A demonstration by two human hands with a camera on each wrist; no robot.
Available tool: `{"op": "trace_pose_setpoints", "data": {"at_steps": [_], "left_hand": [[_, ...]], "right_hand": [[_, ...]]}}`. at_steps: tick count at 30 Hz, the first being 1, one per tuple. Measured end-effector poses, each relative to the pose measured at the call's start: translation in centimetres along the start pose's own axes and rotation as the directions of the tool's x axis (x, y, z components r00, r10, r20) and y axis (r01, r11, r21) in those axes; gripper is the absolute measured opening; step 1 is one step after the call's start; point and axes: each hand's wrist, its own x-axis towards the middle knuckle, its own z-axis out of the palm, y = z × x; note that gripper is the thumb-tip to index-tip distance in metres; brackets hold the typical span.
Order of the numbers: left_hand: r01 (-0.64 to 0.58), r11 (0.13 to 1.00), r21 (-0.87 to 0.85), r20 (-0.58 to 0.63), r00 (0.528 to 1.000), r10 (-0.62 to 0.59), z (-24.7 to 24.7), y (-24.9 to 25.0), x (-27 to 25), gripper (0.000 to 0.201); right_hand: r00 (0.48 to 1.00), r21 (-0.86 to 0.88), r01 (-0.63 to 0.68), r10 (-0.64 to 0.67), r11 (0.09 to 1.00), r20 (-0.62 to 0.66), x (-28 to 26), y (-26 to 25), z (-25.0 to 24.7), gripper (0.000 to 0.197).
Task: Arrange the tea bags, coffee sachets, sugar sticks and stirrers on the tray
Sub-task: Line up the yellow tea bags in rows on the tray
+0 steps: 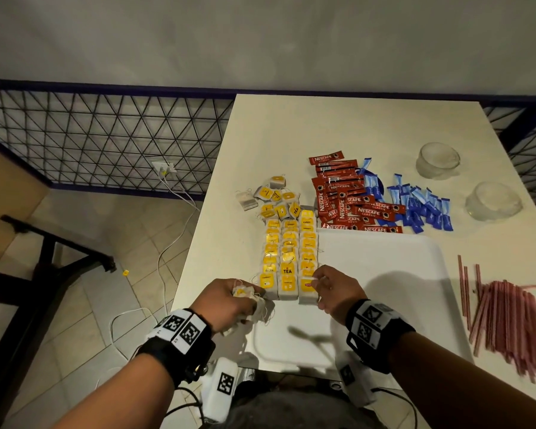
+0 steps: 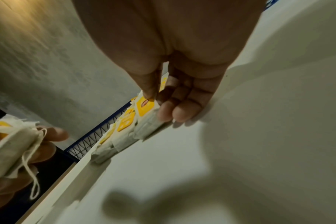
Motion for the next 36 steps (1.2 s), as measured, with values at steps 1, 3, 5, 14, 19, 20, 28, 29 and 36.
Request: {"op": "trace_pose_setpoints", "data": {"at_steps": [1, 3, 5, 14, 19, 20, 28, 29, 36], "left_hand": [[-0.001, 1.000, -0.004, -0.002, 1.000, 0.001, 0.0, -0.1, 0.0, 0.034], [0.000, 1.000, -0.010, -0.002, 1.000, 0.000, 0.0, -0.1, 0.0, 0.034], [0.000, 1.000, -0.011, 0.001, 1.000, 0.000, 0.1, -0.1, 0.0, 0.034], [-0.022, 1.000, -0.020, 0.032, 0.999, 0.023, 0.3, 0.0, -0.1, 0.036], [-0.044, 0.999, 0.009, 0.042, 0.998, 0.044, 0.7, 0.4, 0.1, 0.036], [-0.051, 0.999, 0.018, 0.044, 0.998, 0.050, 0.8, 0.4, 0.2, 0.037], [-0.082, 0.997, -0.009, 0.038, 0.996, 0.083, 1.0, 0.9, 0.6, 0.022], [-0.080, 0.997, -0.016, 0.035, 0.996, 0.080, 1.1, 0.8, 0.7, 0.021], [-0.095, 0.992, -0.078, 0.066, 0.993, 0.100, 0.9, 1.4, 1.3, 0.024]], "right_hand": [[1.000, 0.003, 0.004, -0.004, 1.000, -0.014, 0.0, 0.0, 0.0, 0.013], [0.999, -0.009, 0.006, -0.006, 1.000, -0.036, 0.1, 0.1, 0.1, 0.013], [0.999, -0.001, 0.000, 0.000, 1.000, -0.040, 0.0, 0.0, 0.0, 0.013], [0.906, -0.230, 0.359, -0.397, 0.904, -0.148, -1.3, 0.3, -1.7, 0.016], [0.860, -0.484, 0.493, -0.487, 0.723, 0.150, -0.6, 0.5, -0.9, 0.024], [0.883, -0.508, 0.463, -0.432, 0.726, 0.186, -0.5, 0.2, -0.9, 0.028], [0.913, -0.571, 0.408, -0.313, 0.712, 0.263, 0.0, -0.8, -0.9, 0.034], [0.914, -0.576, 0.406, -0.303, 0.709, 0.271, -0.1, -0.9, -1.0, 0.035], [0.883, -0.108, 0.460, -0.441, 0.881, 0.160, -2.4, -5.8, -1.1, 0.009]]}}
